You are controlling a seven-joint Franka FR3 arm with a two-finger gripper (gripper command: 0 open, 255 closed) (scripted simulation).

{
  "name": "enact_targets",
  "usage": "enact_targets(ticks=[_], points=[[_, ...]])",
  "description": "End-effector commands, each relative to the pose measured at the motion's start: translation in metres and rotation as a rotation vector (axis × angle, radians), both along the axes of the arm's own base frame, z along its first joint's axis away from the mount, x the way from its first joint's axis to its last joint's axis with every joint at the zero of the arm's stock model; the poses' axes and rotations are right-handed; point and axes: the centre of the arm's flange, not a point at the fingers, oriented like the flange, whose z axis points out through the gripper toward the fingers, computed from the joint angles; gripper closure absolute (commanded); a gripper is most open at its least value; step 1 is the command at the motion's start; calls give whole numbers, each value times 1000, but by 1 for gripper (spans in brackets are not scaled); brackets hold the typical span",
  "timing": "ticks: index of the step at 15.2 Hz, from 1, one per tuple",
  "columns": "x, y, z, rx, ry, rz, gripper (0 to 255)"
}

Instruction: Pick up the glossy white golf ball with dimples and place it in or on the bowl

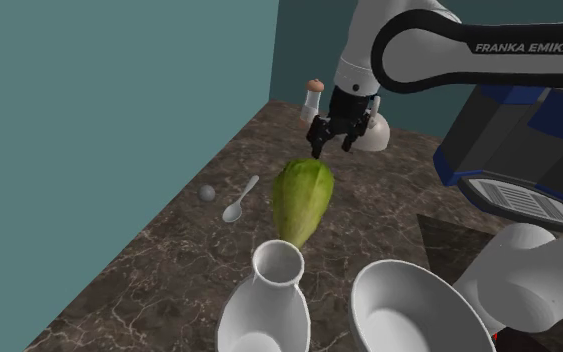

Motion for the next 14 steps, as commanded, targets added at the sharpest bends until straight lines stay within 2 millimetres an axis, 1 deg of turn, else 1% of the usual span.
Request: enact_targets(ticks=[1,14], points=[[12,27,-14,-6,27,7,0],[106,173,-52,-32,53,4,0]])
